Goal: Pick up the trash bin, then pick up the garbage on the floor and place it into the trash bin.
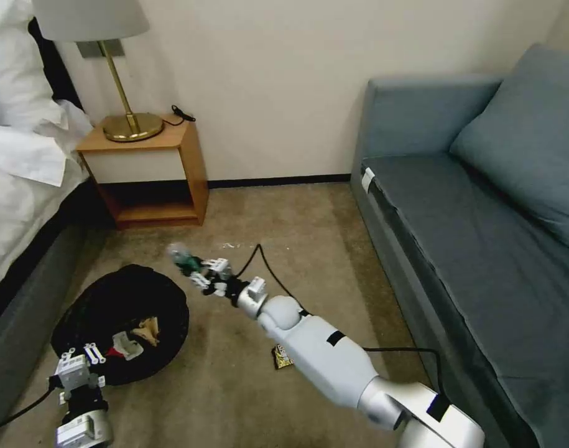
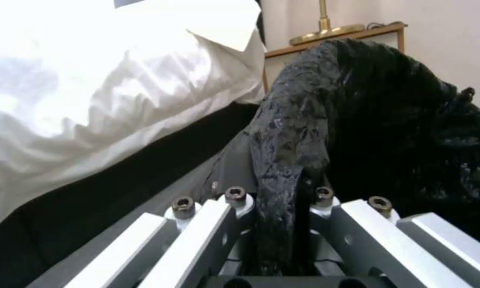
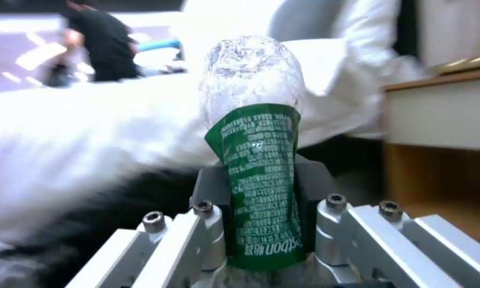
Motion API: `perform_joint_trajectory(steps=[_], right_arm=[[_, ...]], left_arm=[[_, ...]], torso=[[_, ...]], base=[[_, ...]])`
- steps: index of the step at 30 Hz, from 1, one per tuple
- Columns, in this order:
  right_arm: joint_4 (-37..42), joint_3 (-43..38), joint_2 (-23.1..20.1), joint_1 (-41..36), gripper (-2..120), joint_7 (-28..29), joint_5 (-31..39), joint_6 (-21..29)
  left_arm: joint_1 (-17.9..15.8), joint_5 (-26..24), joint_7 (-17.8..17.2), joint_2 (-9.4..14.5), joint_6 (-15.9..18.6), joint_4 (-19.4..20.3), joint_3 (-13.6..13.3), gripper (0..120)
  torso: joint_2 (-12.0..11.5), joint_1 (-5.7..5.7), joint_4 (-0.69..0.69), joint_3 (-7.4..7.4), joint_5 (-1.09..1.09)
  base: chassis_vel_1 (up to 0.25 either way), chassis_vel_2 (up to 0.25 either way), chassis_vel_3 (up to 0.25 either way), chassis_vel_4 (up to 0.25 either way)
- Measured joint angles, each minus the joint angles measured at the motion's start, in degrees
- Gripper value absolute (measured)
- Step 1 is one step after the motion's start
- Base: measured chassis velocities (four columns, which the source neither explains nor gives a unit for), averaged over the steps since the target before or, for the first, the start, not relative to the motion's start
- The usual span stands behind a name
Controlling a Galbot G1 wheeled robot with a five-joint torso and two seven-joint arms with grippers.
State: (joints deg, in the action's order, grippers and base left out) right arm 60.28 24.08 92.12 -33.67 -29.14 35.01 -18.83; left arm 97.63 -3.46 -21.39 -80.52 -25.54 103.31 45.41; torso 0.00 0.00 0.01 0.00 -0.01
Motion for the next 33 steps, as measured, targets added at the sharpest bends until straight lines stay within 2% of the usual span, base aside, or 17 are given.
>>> perform_joint_trajectory(steps=[5, 12, 17, 24, 33], right_arm=[[0.0, 2.5, 0.0, -0.7, 21, -5.1, 7.8, 3.6], [-4.0, 4.0, 0.0, -1.2, 21, -6.6, 8.7, 3.7], [-5.3, 4.6, 0.0, -1.4, 21, -5.2, 8.6, 3.5], [-7.4, 4.1, 0.0, -1.6, 21, 0.7, 4.6, 1.7], [-7.2, 4.7, 0.0, -1.6, 21, 1.1, 3.9, 0.9]], left_arm=[[0.6, -0.8, 0.0, 0.5, -0.5, 0.4, 0.4, 6], [1.1, -2.4, -0.2, 0.7, -1.5, 1.5, 0.6, 6], [1.3, -2.6, 0.0, 0.3, -1.8, 1.8, 0.1, 6], [1.5, -2.3, 0.8, -0.8, -1.7, 2.3, -0.5, 6], [1.9, -1.8, 2.8, -1.9, -1.7, 2.4, -0.9, 6]], torso=[[0.0, 0.0, 0.0, 0.0, 0.0], [0.0, 0.0, -0.01, 0.0, 0.0], [0.0, 0.0, -0.01, 0.0, 0.0], [0.0, 0.0, -0.02, 0.0, 0.0], [0.0, 0.0, -0.01, 0.0, 0.01]], base=[[0.0, 0.0, 0.0, 0.0], [0.0, 0.0, 0.0, 0.0], [0.0, 0.0, 0.0, 0.0], [0.0, 0.0, 0.0, 0.0], [0.0, 0.0, 0.0, 0.0]])
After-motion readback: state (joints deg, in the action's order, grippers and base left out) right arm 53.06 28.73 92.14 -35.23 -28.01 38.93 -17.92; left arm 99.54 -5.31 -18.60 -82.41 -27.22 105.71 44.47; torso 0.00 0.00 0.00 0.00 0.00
